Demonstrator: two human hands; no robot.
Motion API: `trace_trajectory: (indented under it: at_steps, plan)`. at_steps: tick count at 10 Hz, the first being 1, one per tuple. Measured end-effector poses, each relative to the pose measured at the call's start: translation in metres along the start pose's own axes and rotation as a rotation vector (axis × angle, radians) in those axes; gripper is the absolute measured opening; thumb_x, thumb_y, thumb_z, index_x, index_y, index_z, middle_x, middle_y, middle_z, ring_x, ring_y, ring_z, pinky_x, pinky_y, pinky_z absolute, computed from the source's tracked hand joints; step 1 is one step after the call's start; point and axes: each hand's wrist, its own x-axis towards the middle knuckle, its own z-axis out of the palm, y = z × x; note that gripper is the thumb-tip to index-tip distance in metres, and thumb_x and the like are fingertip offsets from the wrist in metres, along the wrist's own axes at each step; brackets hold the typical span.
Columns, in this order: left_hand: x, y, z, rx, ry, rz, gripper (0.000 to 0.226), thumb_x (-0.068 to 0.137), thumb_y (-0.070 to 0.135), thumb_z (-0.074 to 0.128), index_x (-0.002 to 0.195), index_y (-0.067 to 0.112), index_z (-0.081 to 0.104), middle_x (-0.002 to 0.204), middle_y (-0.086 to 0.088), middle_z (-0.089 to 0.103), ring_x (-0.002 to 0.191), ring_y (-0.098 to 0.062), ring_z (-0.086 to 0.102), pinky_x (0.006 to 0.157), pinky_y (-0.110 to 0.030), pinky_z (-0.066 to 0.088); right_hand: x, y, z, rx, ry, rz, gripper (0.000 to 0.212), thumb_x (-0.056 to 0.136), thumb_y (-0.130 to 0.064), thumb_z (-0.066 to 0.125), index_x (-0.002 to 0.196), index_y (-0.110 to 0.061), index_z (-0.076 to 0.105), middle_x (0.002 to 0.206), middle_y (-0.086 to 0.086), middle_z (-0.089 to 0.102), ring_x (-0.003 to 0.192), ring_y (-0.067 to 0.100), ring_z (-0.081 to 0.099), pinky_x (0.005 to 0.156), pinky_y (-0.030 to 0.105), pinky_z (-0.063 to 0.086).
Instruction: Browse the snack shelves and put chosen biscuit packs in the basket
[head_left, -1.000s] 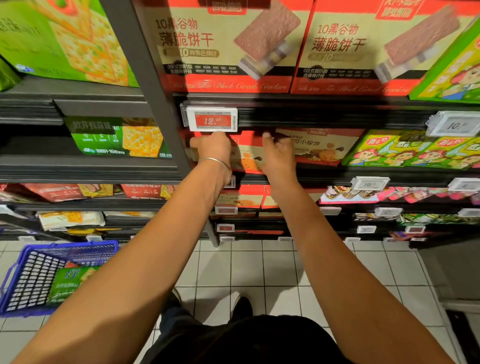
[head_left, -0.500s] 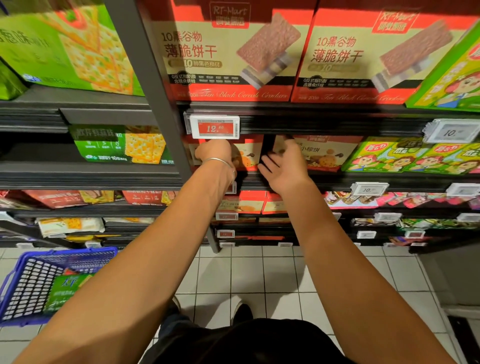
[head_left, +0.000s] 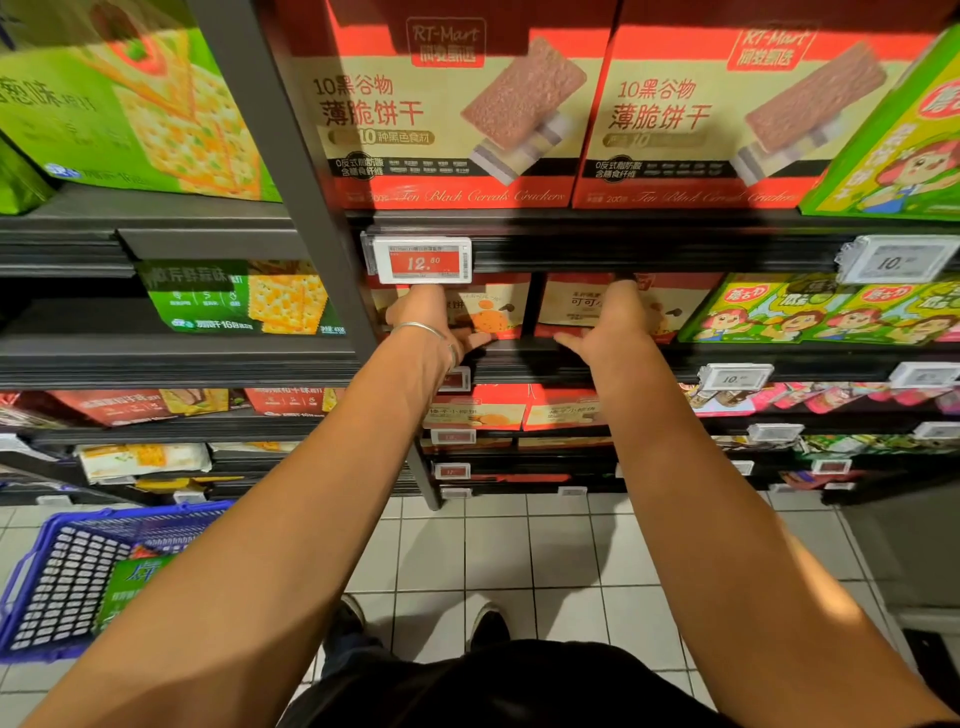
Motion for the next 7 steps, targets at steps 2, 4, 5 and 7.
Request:
trace_trajectory:
  at_steps: [2, 4, 5, 7]
  plan:
    - [0.001, -0.004, 0.005, 0.077, -0.025, 0.013, 0.043, 0.107, 0.020, 0.053, 0.147, 0.011, 0.042, 0.132, -0.024, 0.063, 0.118, -0.045, 0.064, 0.098, -0.068, 0.050, 0.012, -0.004, -0.007, 0.067, 0.000, -0.026, 0.058, 0.096, -0.010, 0.060, 0.148, -0.019, 0.035, 0.137, 0.017, 0.047, 0.126, 0.042, 0.051, 0.099, 0.074, 0.048]
    - [0.000, -0.004, 0.006, 0.155, 0.003, -0.001, 0.041, 0.107, 0.019, 0.049, 0.146, 0.011, 0.044, 0.123, -0.021, 0.070, 0.109, -0.040, 0.070, 0.091, -0.066, 0.055, 0.014, -0.010, -0.014, 0.009, -0.028, 0.004, 0.061, 0.094, -0.016, 0.069, 0.145, -0.019, 0.036, 0.127, 0.018, 0.053, 0.120, 0.042, 0.054, 0.098, 0.070, 0.051]
    - [0.002, -0.007, 0.002, 0.174, -0.003, -0.018, 0.040, 0.108, 0.027, 0.047, 0.145, 0.012, 0.046, 0.121, -0.017, 0.072, 0.107, -0.038, 0.072, 0.093, -0.065, 0.055, 0.013, -0.011, -0.020, -0.030, -0.081, 0.027, 0.060, 0.093, -0.023, 0.073, 0.143, -0.020, 0.040, 0.121, 0.017, 0.056, 0.120, 0.043, 0.056, 0.101, 0.064, 0.052]
    - [-0.025, -0.013, -0.039, 0.088, -0.078, -0.080, 0.071, 0.099, 0.070, 0.041, 0.146, 0.018, 0.050, 0.146, -0.018, 0.051, 0.130, -0.037, 0.053, 0.094, -0.068, 0.052, 0.013, -0.001, -0.055, -0.055, -0.194, 0.087, 0.074, 0.090, -0.041, 0.076, 0.150, -0.019, 0.040, 0.152, 0.018, 0.043, 0.140, 0.041, 0.045, 0.111, 0.056, 0.043]
